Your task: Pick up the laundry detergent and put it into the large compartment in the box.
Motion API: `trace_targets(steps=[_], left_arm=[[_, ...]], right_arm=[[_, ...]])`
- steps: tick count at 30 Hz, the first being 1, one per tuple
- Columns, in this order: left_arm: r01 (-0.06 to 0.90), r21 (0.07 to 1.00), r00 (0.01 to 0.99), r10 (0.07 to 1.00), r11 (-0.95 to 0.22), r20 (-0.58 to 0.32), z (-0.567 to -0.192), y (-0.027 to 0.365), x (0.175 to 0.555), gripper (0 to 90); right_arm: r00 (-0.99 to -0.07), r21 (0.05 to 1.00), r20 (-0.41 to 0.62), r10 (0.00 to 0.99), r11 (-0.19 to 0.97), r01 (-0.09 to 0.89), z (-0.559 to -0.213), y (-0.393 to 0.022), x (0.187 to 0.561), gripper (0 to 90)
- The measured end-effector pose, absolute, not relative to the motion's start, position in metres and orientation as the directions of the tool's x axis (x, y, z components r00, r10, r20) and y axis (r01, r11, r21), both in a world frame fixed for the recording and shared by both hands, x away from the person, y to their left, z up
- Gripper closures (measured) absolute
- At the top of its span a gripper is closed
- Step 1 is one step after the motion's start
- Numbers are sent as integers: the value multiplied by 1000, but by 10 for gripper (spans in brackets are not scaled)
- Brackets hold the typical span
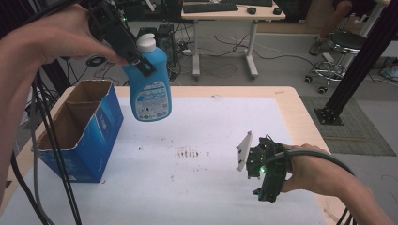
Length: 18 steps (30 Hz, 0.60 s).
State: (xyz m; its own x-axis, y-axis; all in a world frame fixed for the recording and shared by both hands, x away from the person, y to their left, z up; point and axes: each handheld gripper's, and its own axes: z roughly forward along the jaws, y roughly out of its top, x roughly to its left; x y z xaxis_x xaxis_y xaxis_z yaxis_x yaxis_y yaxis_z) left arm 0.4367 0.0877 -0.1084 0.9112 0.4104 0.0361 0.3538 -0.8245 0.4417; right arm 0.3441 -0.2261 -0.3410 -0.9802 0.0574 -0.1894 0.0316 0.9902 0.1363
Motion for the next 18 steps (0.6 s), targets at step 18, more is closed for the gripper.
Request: trace_targets(steps=[18], left_arm=[[463, 430, 839, 539, -775, 68, -91, 147, 428, 376]], right_arm=[[-981, 139, -190, 45, 990, 18, -343, -221, 345, 122]])
